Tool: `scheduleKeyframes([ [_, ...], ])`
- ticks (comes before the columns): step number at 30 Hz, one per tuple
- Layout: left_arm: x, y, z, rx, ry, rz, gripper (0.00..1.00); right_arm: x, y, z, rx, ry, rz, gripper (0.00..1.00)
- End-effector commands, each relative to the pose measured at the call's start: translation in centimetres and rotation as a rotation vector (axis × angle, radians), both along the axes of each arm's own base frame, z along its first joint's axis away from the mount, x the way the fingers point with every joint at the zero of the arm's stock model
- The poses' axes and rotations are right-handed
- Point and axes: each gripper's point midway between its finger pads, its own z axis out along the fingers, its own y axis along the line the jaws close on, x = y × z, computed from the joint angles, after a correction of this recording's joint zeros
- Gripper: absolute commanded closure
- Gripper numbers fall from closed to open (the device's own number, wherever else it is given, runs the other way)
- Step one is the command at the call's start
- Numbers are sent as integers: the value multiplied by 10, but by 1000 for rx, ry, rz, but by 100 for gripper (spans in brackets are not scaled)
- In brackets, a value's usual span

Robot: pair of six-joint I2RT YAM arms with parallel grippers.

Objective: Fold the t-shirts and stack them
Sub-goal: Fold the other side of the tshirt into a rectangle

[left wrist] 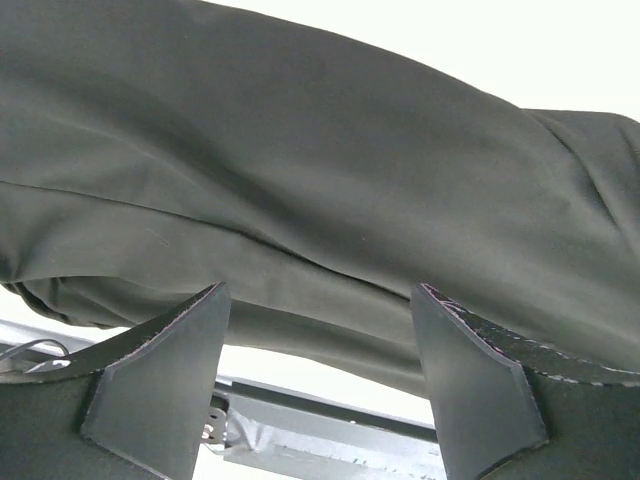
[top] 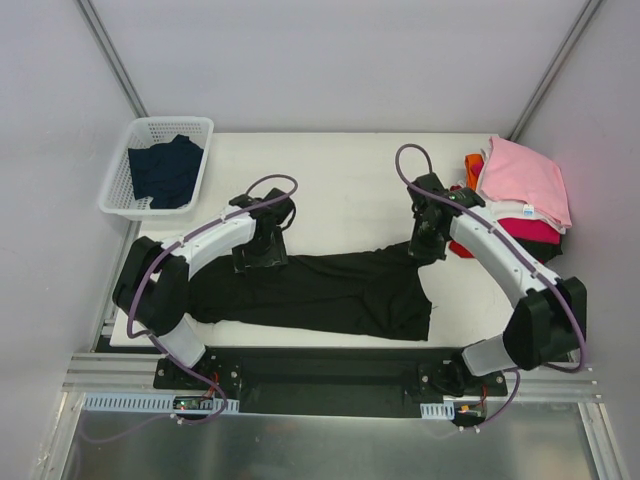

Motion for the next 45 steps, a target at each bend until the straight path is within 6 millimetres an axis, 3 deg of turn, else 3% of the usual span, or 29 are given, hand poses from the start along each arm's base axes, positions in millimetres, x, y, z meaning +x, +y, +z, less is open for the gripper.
scheduleKeyframes([
  [1, -7, -8, -1, -4, 17, -1, 27, -42, -32, 9, -116, 58, -17, 99],
  [4, -8, -12, 0, -9, 16, -8, 27, -56, -42, -1, -151, 91, -16, 97],
  [6, -9, -14, 0, -11, 16, -11, 27, -64, -44, -16, -166, 137, -11, 90],
  [7, -10, -15, 1, -12, 14, -14, 27, -67, -45, -21, -173, 155, -7, 70],
  [9, -12, -14, 1, -12, 14, -14, 27, -71, -46, -31, -188, 184, -1, 44],
  [10, -12, -14, 2, -14, 11, -14, 27, -71, -46, -32, -194, 188, 0, 26],
  [13, -16, -10, 1, -6, 13, -12, 27, -58, -39, -22, -176, 146, 7, 14],
  [15, -19, -9, -1, -2, 19, -11, 27, -42, -29, -6, -145, 93, 13, 14],
  [18, -20, -8, -1, -2, 22, -8, 27, -30, -15, 7, -95, 63, 23, 24],
  [19, -19, -9, -1, -3, 20, -8, 27, -23, -8, 14, -76, 43, 30, 36],
  [23, -7, -24, 8, -48, 2, -5, 28, -25, 10, 22, -17, 34, 39, 70],
  [24, -5, -28, 10, -58, -1, -9, 28, -27, 13, 22, -7, 34, 42, 89],
  [25, -3, -36, 12, -71, -8, -19, 29, -30, 19, 20, 3, 34, 48, 97],
  [28, 6, -64, 23, -113, -32, -60, 35, -44, 28, 7, 6, 58, 77, 99],
  [29, 7, -83, 27, -132, -42, -101, 51, -49, 28, 0, 2, 73, 71, 99],
  [33, 0, -122, 28, -145, -41, -216, 93, -63, 36, -15, 1, 103, 82, 99],
  [35, -6, -123, 16, -129, -3, -219, 100, -68, 43, -21, 21, 116, 79, 99],
  [45, -26, -84, -18, 13, 74, -269, 100, -81, 50, -50, 5, 196, 89, 99],
])
